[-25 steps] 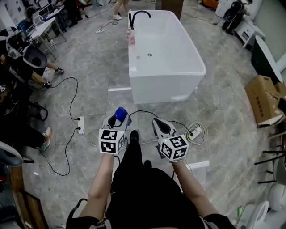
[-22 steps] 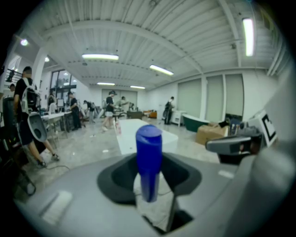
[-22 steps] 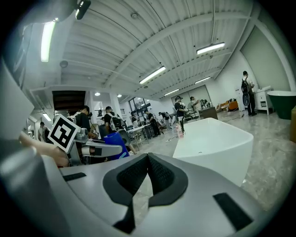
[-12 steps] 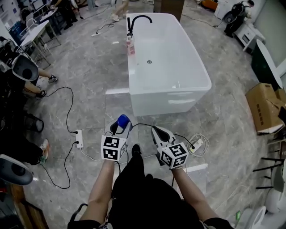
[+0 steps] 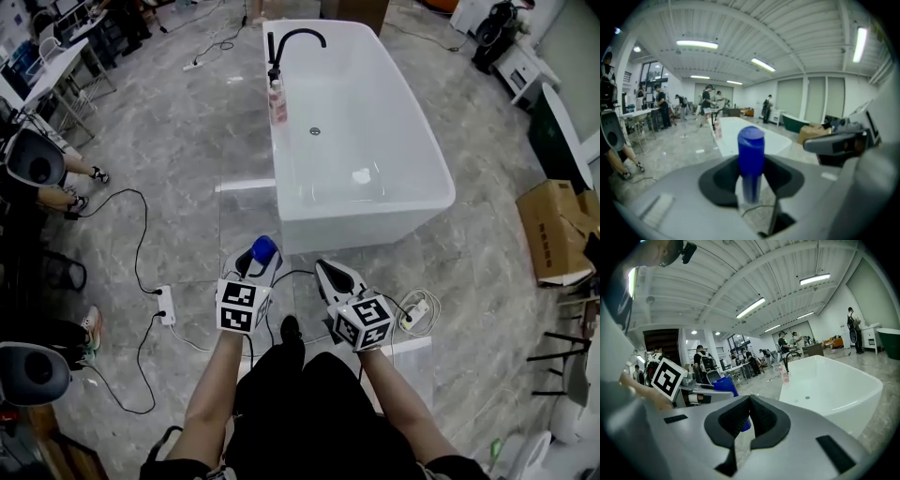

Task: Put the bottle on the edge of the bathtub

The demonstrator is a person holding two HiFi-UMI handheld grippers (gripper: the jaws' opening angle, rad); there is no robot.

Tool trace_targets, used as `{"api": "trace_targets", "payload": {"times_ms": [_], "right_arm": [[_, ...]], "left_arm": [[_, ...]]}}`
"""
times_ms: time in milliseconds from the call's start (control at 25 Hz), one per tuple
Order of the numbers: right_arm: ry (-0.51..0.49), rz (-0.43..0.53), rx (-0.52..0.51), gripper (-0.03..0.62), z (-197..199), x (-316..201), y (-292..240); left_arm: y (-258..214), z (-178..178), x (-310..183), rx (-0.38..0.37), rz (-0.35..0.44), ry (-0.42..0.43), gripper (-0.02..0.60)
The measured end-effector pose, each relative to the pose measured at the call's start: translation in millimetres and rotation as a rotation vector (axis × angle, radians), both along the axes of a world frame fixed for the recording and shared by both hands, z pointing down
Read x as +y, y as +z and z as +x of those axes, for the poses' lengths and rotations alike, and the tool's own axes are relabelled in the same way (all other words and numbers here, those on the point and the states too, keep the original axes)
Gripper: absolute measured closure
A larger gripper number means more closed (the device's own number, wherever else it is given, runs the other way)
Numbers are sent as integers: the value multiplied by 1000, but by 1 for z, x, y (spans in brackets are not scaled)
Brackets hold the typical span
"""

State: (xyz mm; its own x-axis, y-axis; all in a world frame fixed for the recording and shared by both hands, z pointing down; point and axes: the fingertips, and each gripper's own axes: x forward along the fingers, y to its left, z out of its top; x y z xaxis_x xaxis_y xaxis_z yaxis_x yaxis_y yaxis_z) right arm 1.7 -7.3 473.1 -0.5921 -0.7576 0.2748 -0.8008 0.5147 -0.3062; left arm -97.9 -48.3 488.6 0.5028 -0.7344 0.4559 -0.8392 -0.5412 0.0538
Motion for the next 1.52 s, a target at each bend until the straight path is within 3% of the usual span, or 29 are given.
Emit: {"api": "trace_targets", "payload": {"times_ms": [600, 1520], "right_arm": [[6, -20, 7, 591, 0, -92, 11], [-82, -144, -26, 591, 14, -221, 56]], "left_arm": [[25, 5, -98, -2, -40, 5, 425], [79, 36, -262, -47, -67, -83, 425]]}}
